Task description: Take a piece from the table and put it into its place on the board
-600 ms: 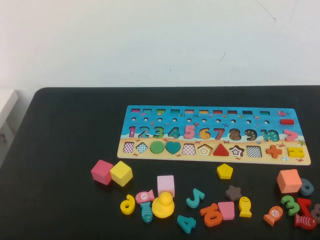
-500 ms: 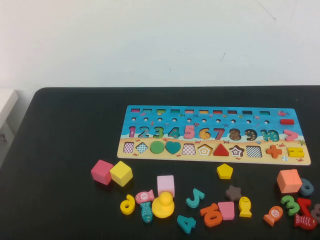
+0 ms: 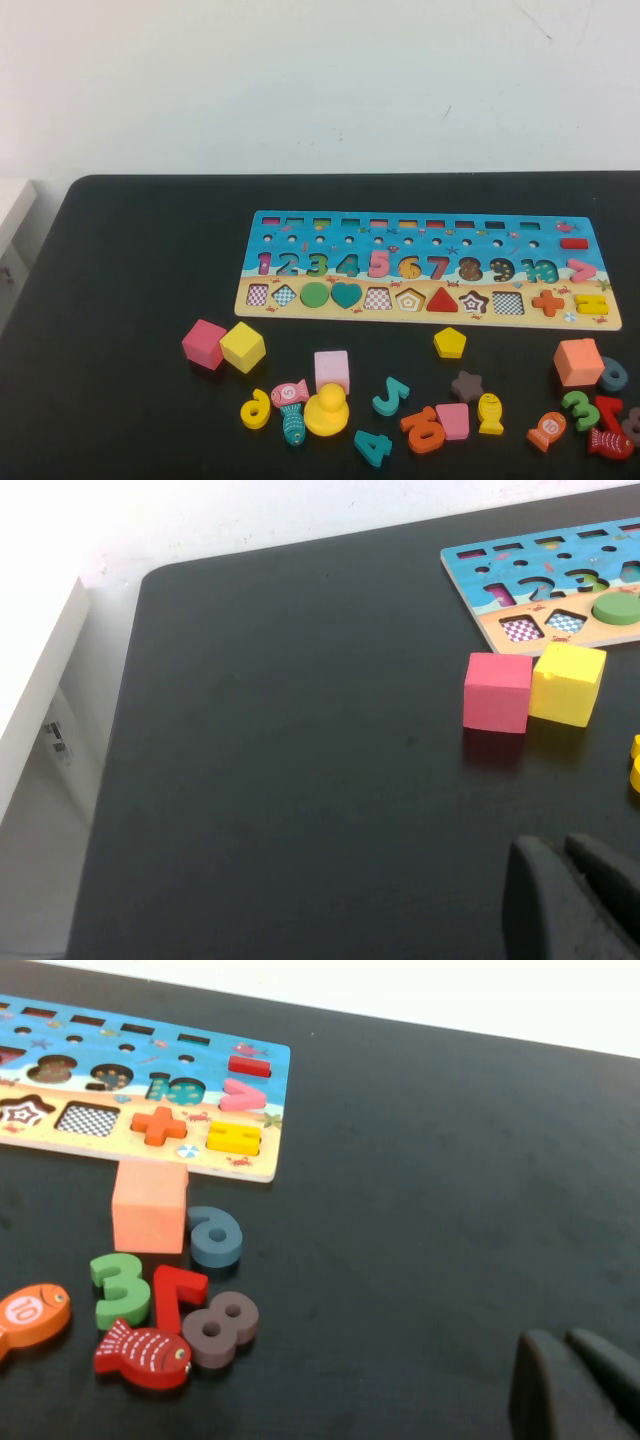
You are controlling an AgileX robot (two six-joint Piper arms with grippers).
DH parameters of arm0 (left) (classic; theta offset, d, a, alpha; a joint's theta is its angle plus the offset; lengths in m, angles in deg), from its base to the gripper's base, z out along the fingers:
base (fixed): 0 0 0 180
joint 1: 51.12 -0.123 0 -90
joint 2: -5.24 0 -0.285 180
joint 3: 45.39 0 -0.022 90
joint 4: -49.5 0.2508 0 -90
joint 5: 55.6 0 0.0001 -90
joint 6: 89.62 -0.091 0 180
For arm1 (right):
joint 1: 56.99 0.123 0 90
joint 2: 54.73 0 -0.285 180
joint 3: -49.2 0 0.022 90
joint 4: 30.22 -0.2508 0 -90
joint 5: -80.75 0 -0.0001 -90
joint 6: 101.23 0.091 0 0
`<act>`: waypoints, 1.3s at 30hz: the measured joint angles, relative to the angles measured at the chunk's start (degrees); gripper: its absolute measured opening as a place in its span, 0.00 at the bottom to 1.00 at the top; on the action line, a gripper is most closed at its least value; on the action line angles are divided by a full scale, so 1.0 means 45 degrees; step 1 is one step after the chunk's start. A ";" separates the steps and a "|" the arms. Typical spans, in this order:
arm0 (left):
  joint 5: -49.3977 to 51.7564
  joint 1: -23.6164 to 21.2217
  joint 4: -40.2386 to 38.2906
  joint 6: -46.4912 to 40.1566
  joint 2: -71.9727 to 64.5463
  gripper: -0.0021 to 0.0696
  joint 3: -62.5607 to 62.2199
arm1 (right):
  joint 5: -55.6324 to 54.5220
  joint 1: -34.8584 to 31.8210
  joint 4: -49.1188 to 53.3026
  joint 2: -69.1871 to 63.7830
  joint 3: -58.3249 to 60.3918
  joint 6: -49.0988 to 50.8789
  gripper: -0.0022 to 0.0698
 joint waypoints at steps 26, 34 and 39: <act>0.0000 0.0000 0.0000 0.0028 0.0000 0.03 0.0000 | -0.3719 0.0000 0.0000 0.0000 0.0029 -0.0057 0.06; 0.0000 0.0000 0.0000 0.0028 0.0000 0.03 0.0000 | -0.7152 0.0000 0.0020 0.0000 0.0029 -0.0006 0.06; 0.0000 0.0000 0.0000 0.0028 0.0000 0.03 0.0000 | -0.8605 0.0000 -0.0103 0.0000 0.0029 0.0227 0.06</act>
